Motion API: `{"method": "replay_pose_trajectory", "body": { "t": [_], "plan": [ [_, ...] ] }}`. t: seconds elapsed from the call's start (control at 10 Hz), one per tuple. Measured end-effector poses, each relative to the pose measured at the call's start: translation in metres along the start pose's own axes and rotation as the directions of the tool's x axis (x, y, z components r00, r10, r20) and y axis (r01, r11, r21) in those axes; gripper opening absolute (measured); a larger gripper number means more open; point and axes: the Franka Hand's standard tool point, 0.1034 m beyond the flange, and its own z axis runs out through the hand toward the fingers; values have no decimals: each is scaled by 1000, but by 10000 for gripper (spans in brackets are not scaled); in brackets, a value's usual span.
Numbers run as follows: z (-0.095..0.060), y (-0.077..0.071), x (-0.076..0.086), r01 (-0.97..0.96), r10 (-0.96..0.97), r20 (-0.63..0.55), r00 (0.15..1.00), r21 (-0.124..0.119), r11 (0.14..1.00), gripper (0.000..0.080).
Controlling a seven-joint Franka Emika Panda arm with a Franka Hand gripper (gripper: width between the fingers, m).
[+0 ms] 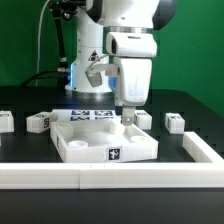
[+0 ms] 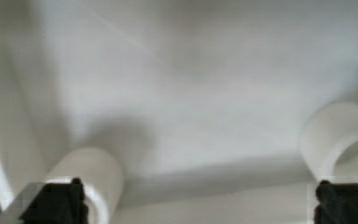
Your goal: Assemble one leg
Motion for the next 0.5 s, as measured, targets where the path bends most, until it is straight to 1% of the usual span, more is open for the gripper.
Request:
{"method": "replay_pose_trajectory", "body": {
  "t": [0.1,0.2,0.5],
  "plan": [
    [1,-10,-9,-11,11,2,1000,12,1000,650],
    [0,-16,-22,-8,8,6,1000,17,1000,650],
    [1,-17,-23,-29,28,5,1000,19,999,650]
  ]
}}
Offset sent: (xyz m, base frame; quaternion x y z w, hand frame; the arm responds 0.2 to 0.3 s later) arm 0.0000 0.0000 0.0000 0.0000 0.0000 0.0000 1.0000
